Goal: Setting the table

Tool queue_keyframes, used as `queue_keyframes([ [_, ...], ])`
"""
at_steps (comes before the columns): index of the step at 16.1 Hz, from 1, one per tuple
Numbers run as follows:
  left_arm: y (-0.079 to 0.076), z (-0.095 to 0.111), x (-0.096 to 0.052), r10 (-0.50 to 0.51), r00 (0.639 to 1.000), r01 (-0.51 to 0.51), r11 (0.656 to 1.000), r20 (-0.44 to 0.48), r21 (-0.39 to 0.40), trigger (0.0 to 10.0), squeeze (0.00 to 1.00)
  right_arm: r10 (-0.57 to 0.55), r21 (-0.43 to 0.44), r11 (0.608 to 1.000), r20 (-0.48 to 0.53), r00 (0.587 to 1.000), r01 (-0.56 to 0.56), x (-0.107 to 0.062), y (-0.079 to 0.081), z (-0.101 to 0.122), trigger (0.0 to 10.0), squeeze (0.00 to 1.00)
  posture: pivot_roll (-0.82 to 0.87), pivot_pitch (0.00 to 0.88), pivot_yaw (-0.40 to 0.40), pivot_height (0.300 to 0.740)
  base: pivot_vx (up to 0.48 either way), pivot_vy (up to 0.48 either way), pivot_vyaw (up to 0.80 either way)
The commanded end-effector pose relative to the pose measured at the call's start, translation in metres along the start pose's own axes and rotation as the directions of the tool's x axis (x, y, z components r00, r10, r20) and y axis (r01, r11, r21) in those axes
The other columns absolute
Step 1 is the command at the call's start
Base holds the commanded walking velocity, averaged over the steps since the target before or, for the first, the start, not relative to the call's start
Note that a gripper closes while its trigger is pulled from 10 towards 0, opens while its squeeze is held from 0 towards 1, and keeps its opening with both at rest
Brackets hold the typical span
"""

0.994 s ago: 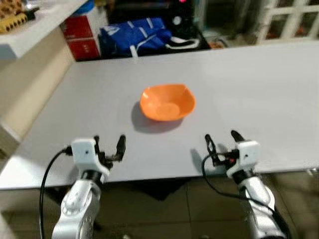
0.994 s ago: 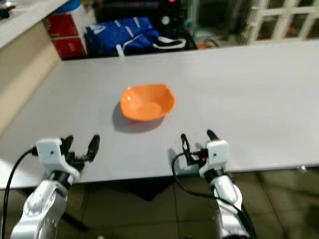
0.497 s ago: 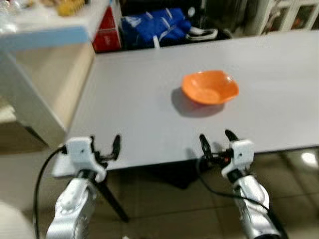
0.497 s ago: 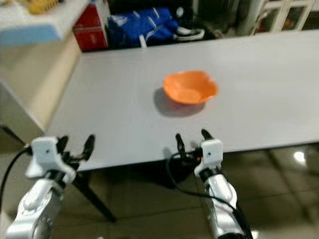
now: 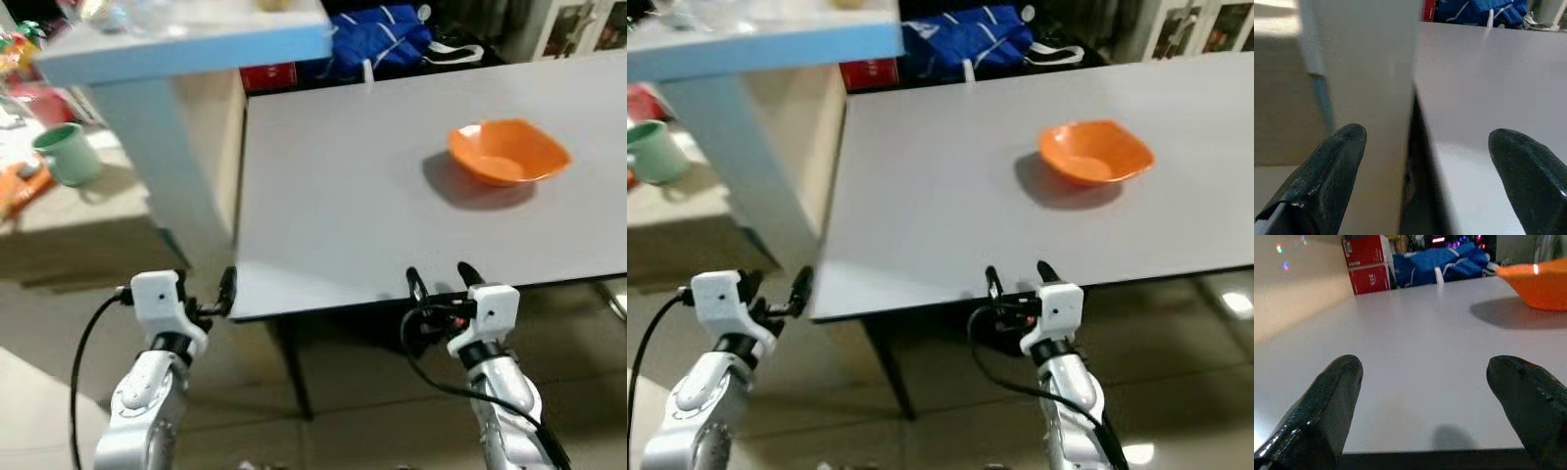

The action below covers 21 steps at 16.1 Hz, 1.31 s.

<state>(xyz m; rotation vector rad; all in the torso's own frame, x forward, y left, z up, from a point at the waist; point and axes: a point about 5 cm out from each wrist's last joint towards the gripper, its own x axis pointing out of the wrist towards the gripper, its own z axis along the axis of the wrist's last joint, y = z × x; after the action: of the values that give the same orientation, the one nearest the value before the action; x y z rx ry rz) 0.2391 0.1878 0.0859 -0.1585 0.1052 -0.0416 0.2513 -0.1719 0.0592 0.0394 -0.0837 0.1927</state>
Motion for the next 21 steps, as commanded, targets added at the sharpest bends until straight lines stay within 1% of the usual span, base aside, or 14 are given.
queue_keyframes([
  [1,0.006,0.003,0.0,0.008,1.0,-0.009,1.0,0.01,0.022,10.0,0.0,0.019,0.012,1.0,0.029,0.999,-0.02,0.006,0.007,0.005,10.0,0.0,-0.17,0.011,0.093,0.74,0.0,0.476,0.0],
  [3,0.011,0.005,-0.001,0.012,1.0,-0.012,1.0,0.009,0.018,10.0,0.0,0.026,0.02,0.999,0.019,0.999,-0.026,0.008,0.01,0.002,10.0,0.0,-0.14,0.002,0.098,0.74,0.0,0.476,0.0],
  [6,0.018,0.01,-0.003,0.026,0.999,-0.027,0.999,0.02,0.044,10.0,0.0,0.061,0.033,0.998,0.023,0.998,-0.062,0.012,0.021,0.0,10.0,0.0,-0.11,0.0,0.099,0.74,0.0,0.48,0.0],
  [9,0.02,0.011,-0.004,0.03,0.999,-0.031,0.998,0.018,0.056,10.0,0.0,0.07,0.03,0.997,0.019,0.997,-0.07,0.013,0.023,-0.001,10.0,0.0,-0.1,0.0,0.1,0.74,0.0,0.48,0.0],
  [13,0.02,0.014,-0.001,0.033,0.999,-0.035,0.997,0.023,0.068,10.0,0.0,0.081,0.023,0.996,0.014,0.997,-0.082,0.01,0.026,-0.003,10.0,0.0,-0.11,0.01,0.1,0.74,0.0,0.48,0.0],
  [15,0.019,0.015,0.001,0.038,0.999,-0.04,0.993,0.026,0.108,10.0,0.0,0.083,0.019,0.996,0.011,0.997,-0.083,0.01,0.025,-0.004,10.0,0.0,-0.11,0.013,0.1,0.74,0.0,0.48,0.0],
  [16,0.02,0.016,0.001,0.055,0.998,-0.059,0.992,0.041,0.109,10.0,0.0,0.087,0.017,0.996,0.012,0.996,-0.087,0.01,0.026,-0.003,10.0,0.0,-0.11,0.013,0.096,0.74,0.0,0.0,0.0],
  [17,0.02,0.017,0.003,0.056,0.998,-0.059,0.994,0.035,0.093,10.0,0.0,0.091,0.011,0.996,0.013,0.996,-0.091,0.011,0.026,-0.003,10.0,0.0,-0.12,0.012,0.093,0.74,0.0,0.0,0.0],
  [18,0.018,0.018,0.005,0.045,0.998,-0.049,0.992,0.04,0.115,10.0,0.0,0.092,0.005,0.996,0.013,0.996,-0.092,0.011,0.027,-0.002,10.0,0.0,-0.12,0.012,0.093,0.74,0.0,0.0,0.0],
  [19,0.016,0.017,0.006,0.035,0.999,-0.039,0.992,0.039,0.117,10.0,0.0,0.097,-0.012,0.995,0.018,0.995,-0.097,0.012,0.027,-0.001,10.0,0.0,-0.12,0.013,0.093,0.74,0.0,0.0,0.0],
  [20,0.014,0.017,0.005,0.026,0.999,-0.031,0.992,0.041,0.125,10.0,0.0,0.104,-0.028,0.994,0.034,0.994,-0.103,0.014,0.029,0.002,10.0,0.0,-0.12,0.013,0.094,0.74,0.0,0.0,0.0],
  [21,0.014,0.02,0.004,0.028,0.998,-0.035,0.991,0.06,0.125,10.0,0.0,0.119,-0.044,0.992,0.085,0.989,-0.115,0.018,0.032,0.012,10.0,0.0,-0.11,0.015,0.096,0.74,0.0,0.0,0.0],
])
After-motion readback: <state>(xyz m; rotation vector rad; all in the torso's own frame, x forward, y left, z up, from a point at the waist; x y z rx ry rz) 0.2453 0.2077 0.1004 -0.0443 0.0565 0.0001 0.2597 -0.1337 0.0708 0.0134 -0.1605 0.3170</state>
